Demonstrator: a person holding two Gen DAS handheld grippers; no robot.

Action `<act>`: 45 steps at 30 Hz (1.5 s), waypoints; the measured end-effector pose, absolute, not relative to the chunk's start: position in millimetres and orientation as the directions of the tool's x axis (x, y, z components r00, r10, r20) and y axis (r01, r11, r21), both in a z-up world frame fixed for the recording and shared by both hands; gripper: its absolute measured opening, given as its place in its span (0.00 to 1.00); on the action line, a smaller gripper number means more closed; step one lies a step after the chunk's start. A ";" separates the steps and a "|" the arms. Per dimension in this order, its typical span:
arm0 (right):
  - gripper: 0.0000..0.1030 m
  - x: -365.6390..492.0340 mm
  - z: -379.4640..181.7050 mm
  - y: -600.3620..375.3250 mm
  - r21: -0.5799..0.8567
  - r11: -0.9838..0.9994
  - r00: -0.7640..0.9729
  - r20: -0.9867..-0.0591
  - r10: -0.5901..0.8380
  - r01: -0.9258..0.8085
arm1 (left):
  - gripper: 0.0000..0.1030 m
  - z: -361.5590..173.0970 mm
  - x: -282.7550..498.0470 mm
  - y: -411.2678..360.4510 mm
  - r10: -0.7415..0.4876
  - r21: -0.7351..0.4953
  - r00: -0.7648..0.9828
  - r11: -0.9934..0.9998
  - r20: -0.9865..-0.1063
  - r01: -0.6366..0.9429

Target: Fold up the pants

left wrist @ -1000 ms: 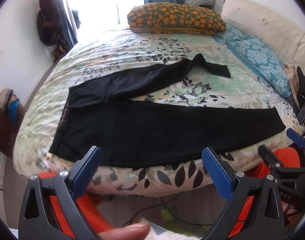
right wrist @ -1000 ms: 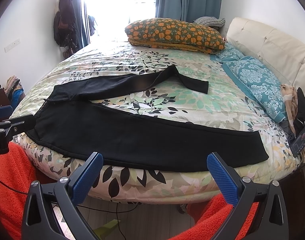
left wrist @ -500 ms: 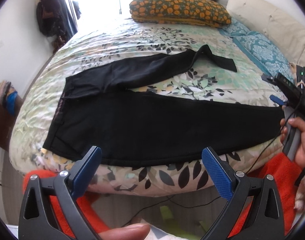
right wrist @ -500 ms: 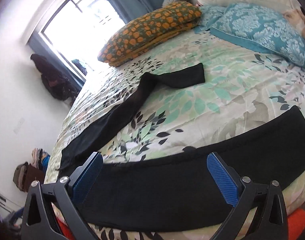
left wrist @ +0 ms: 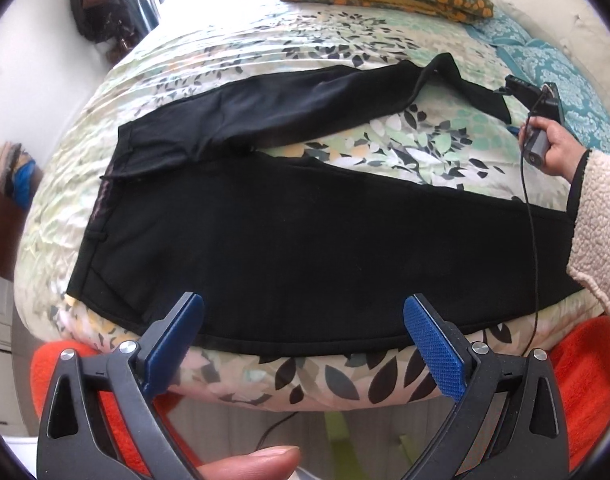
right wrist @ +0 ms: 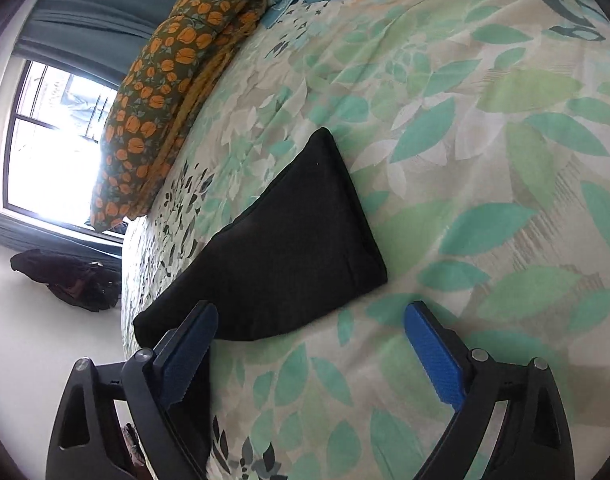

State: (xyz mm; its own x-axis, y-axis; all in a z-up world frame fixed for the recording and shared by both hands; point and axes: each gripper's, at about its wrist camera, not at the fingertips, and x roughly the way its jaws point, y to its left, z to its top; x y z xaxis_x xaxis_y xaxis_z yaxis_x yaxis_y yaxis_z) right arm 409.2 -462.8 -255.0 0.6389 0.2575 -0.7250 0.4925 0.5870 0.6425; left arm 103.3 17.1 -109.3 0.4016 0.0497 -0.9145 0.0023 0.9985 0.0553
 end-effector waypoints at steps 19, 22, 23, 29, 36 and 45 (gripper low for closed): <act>0.96 450.4 -214.2 -510.9 -0.028 0.920 0.523 -0.816 -0.247 0.391 | 0.98 -131.2 110.6 -2.0 0.085 0.109 0.372 0.993 -0.924 0.043; 0.96 402.2 -189.2 -501.3 -0.002 0.918 0.556 -0.796 -0.242 0.397 | 0.98 -134.1 112.0 8.7 0.109 0.126 0.398 0.992 -0.911 0.017; 0.96 382.7 -180.2 -492.6 0.003 0.925 0.566 -0.791 -0.231 0.380 | 0.98 -136.2 114.8 15.0 0.118 0.133 0.413 0.991 -0.903 0.007; 0.98 234.1 -154.3 -391.0 0.137 0.974 0.576 -0.818 0.009 0.179 | 0.98 -175.5 148.9 51.5 0.172 0.162 0.458 0.985 -0.872 -0.062; 0.99 107.9 -222.6 -261.6 0.160 0.985 0.404 -0.907 0.122 0.062 | 0.99 -229.1 125.7 74.8 0.204 0.194 0.417 0.979 -0.886 -0.067; 0.99 75.2 -201.8 -227.1 0.031 0.999 0.547 -0.837 0.022 0.008 | 0.99 -219.8 109.4 113.6 0.182 0.140 0.401 0.981 -0.898 -0.133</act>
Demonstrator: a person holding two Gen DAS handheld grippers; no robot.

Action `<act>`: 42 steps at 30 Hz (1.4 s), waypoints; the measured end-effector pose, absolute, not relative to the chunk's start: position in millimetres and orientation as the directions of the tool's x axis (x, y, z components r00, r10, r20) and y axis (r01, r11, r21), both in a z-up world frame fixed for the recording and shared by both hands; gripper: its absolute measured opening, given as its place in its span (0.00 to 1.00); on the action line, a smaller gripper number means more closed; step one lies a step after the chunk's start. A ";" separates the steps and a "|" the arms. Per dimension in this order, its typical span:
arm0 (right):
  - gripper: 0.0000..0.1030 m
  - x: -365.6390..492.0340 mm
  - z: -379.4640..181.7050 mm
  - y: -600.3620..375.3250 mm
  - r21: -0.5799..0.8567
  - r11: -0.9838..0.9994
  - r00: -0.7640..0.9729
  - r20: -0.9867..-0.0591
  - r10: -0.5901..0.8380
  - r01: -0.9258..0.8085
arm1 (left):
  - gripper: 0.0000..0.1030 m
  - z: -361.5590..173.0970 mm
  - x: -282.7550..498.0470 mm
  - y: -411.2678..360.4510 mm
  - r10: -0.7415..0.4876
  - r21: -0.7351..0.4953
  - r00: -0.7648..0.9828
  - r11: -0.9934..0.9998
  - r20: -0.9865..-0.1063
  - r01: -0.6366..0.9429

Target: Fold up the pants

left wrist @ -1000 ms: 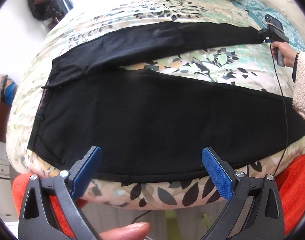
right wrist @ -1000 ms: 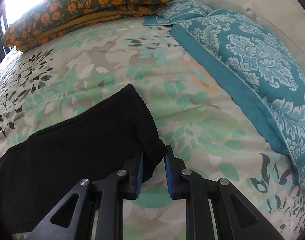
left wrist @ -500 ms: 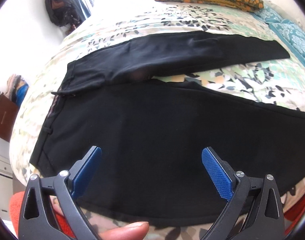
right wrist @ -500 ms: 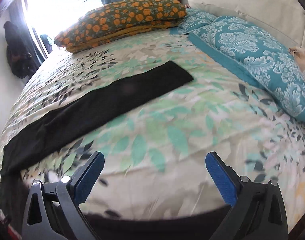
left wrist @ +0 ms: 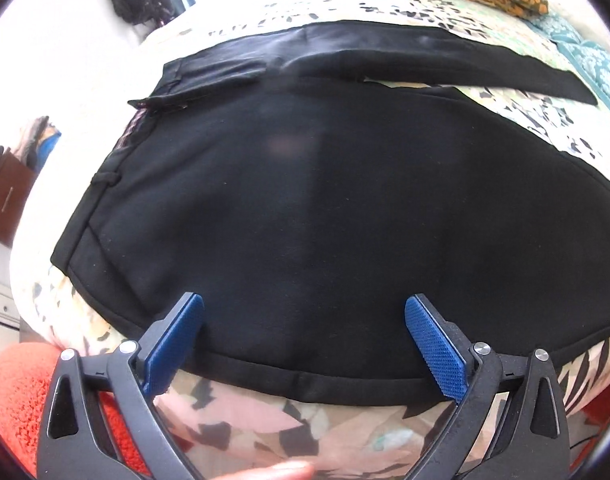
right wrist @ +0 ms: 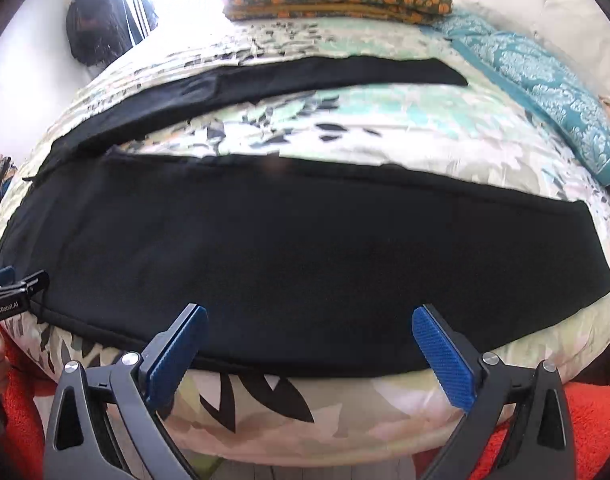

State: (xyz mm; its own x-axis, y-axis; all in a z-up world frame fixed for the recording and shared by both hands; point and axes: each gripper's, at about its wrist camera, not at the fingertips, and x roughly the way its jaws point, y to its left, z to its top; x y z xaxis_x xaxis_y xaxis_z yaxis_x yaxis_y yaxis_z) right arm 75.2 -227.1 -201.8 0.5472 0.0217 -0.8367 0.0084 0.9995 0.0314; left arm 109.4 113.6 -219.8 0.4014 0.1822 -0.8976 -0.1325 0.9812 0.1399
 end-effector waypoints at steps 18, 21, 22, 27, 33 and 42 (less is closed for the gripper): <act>1.00 80.3 -245.0 -238.3 0.035 0.998 0.450 -0.893 0.007 0.054 | 0.98 -142.0 191.9 130.6 0.043 -0.033 0.549 0.991 -0.835 -0.127; 1.00 81.0 -245.5 -239.2 0.039 0.998 0.449 -0.894 0.012 0.051 | 0.98 -127.7 246.3 126.9 0.039 -0.027 0.559 0.994 -0.828 -0.109; 1.00 81.2 -245.5 -239.2 0.039 0.998 0.449 -0.894 0.013 0.050 | 0.98 -126.8 263.7 122.4 0.053 -0.007 0.563 0.995 -0.825 -0.104; 1.00 82.0 -245.5 -239.9 0.042 0.998 0.446 -0.895 0.017 0.045 | 0.98 -153.8 336.1 98.0 0.121 0.086 0.522 0.992 -0.844 -0.090; 1.00 84.0 -246.6 -238.7 0.039 0.998 0.440 -0.898 0.016 0.042 | 1.00 -242.2 361.7 158.6 0.360 0.287 0.336 0.925 -0.870 -0.249; 1.00 88.4 -247.9 -239.0 0.039 0.999 0.435 -0.900 0.021 0.034 | 0.98 -193.7 351.5 181.6 0.246 0.133 0.439 0.953 -0.864 -0.272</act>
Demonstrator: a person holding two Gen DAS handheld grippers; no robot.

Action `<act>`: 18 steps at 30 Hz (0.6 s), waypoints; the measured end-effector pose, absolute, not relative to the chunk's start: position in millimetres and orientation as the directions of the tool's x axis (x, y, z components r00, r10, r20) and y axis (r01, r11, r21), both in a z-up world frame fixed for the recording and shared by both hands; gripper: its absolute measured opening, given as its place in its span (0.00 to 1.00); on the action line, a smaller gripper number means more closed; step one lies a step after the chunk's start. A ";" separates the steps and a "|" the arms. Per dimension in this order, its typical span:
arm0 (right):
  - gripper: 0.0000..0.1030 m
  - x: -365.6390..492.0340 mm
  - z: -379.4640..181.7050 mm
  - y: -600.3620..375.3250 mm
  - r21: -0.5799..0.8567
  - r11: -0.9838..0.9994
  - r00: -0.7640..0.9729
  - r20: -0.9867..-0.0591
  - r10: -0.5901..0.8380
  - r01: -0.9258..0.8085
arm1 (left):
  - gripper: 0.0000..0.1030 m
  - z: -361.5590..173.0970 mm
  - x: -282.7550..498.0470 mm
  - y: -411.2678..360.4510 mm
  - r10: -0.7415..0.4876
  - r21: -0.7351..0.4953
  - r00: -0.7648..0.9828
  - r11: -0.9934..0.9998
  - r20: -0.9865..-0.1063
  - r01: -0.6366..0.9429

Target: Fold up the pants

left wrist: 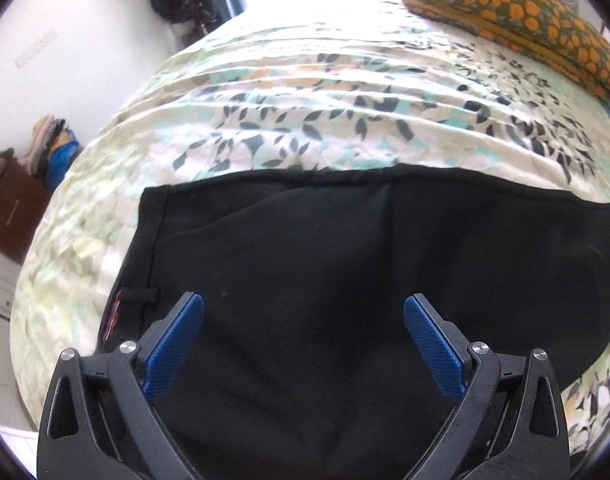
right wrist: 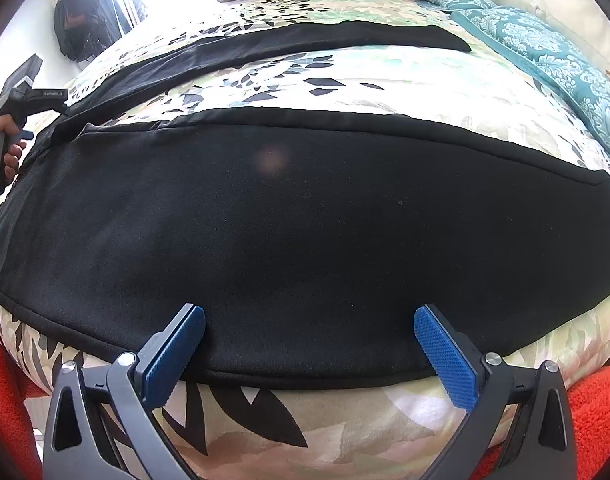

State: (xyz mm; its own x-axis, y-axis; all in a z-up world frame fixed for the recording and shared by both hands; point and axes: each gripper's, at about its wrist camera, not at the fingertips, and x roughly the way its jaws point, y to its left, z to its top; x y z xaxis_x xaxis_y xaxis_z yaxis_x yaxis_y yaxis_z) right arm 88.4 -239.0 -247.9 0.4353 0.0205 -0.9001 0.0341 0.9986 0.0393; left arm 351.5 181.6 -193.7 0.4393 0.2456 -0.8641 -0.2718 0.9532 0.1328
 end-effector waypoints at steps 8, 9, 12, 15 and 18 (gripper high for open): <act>1.00 89.4 -248.1 -239.4 0.041 0.999 0.431 -0.902 0.023 0.032 | 0.99 -231.1 365.6 223.0 0.261 0.121 0.310 0.906 -0.914 -0.406; 1.00 89.6 -248.0 -239.6 0.042 0.999 0.430 -0.902 0.024 0.032 | 0.98 -222.7 360.2 228.8 0.262 0.113 0.309 0.897 -0.914 -0.427; 1.00 90.6 -248.4 -238.8 0.041 0.999 0.428 -0.904 0.022 0.034 | 0.98 -186.4 331.7 229.6 0.216 0.052 0.404 0.923 -0.889 -0.381; 1.00 91.8 -248.6 -237.1 0.039 0.998 0.424 -0.905 0.018 0.040 | 0.98 -159.7 285.6 210.3 0.192 0.055 0.462 0.954 -0.866 -0.295; 1.00 92.0 -248.7 -236.4 0.036 0.998 0.424 -0.906 0.014 0.043 | 0.98 -161.8 231.3 185.5 0.130 0.040 0.468 0.980 -0.874 -0.196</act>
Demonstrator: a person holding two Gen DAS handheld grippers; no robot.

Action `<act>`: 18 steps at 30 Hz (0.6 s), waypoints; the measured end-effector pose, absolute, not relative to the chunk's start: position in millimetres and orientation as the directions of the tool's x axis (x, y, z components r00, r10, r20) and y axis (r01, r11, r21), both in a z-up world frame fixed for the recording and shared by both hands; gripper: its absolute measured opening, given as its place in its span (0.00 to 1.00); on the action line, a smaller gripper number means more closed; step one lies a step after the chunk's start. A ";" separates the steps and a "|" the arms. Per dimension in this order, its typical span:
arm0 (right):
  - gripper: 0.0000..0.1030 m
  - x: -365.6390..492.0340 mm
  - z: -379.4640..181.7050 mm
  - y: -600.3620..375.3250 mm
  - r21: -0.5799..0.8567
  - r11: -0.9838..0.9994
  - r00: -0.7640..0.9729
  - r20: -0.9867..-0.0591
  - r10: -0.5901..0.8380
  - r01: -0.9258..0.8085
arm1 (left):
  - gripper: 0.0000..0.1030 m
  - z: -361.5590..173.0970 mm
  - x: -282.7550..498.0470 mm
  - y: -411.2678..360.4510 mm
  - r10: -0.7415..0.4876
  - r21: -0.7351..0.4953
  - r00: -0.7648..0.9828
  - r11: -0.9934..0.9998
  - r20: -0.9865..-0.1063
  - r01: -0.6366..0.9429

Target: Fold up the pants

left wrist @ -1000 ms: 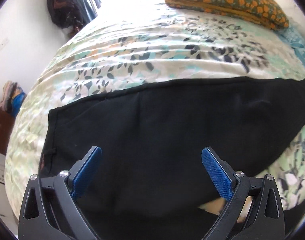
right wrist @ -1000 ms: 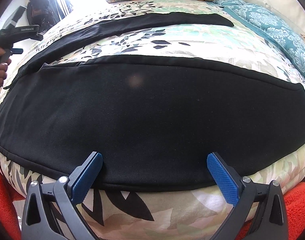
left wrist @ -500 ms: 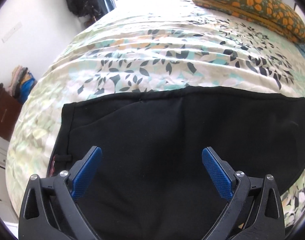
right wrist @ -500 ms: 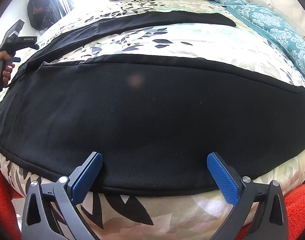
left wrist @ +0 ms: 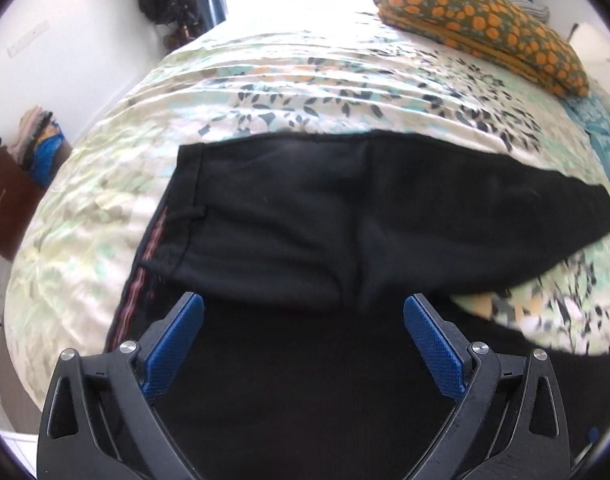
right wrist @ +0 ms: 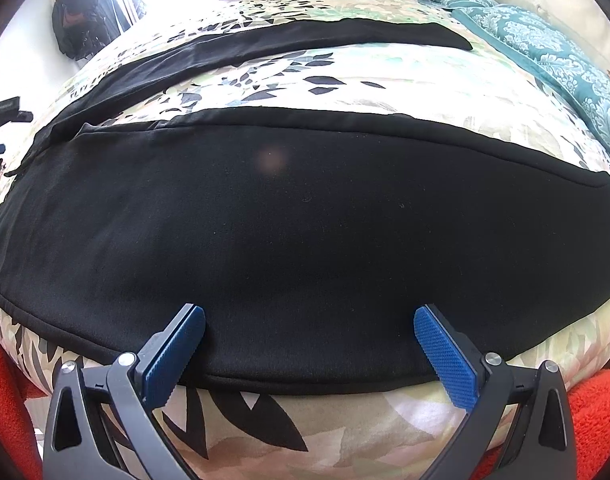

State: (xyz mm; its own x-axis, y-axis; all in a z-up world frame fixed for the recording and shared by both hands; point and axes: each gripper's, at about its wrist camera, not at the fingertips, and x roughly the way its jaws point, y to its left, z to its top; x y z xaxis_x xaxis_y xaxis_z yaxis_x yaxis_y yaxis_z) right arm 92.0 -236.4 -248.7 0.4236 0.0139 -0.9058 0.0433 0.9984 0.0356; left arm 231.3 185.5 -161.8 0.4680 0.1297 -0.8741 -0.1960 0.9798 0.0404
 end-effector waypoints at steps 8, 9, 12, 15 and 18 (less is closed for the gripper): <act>1.00 88.1 -248.7 -235.3 0.024 0.999 0.443 -0.897 0.002 0.044 | 0.99 -226.1 166.0 143.2 0.178 0.138 0.410 0.982 -0.894 -0.125; 1.00 87.5 -248.5 -235.4 0.024 0.999 0.446 -0.895 0.003 0.043 | 0.99 -225.0 165.6 144.7 0.176 0.131 0.396 0.982 -0.901 -0.137; 1.00 87.0 -248.1 -235.8 0.025 0.999 0.448 -0.894 0.004 0.040 | 0.98 -213.9 163.5 156.6 0.154 0.086 0.394 0.979 -0.906 -0.185; 1.00 86.9 -247.9 -236.1 0.024 0.999 0.448 -0.894 0.004 0.041 | 0.98 -197.2 156.5 168.5 0.142 0.048 0.453 0.976 -0.880 -0.212; 1.00 86.7 -247.8 -235.6 0.020 0.999 0.450 -0.893 -0.001 0.042 | 0.98 -199.7 151.0 170.7 0.124 0.036 0.468 0.980 -0.875 -0.193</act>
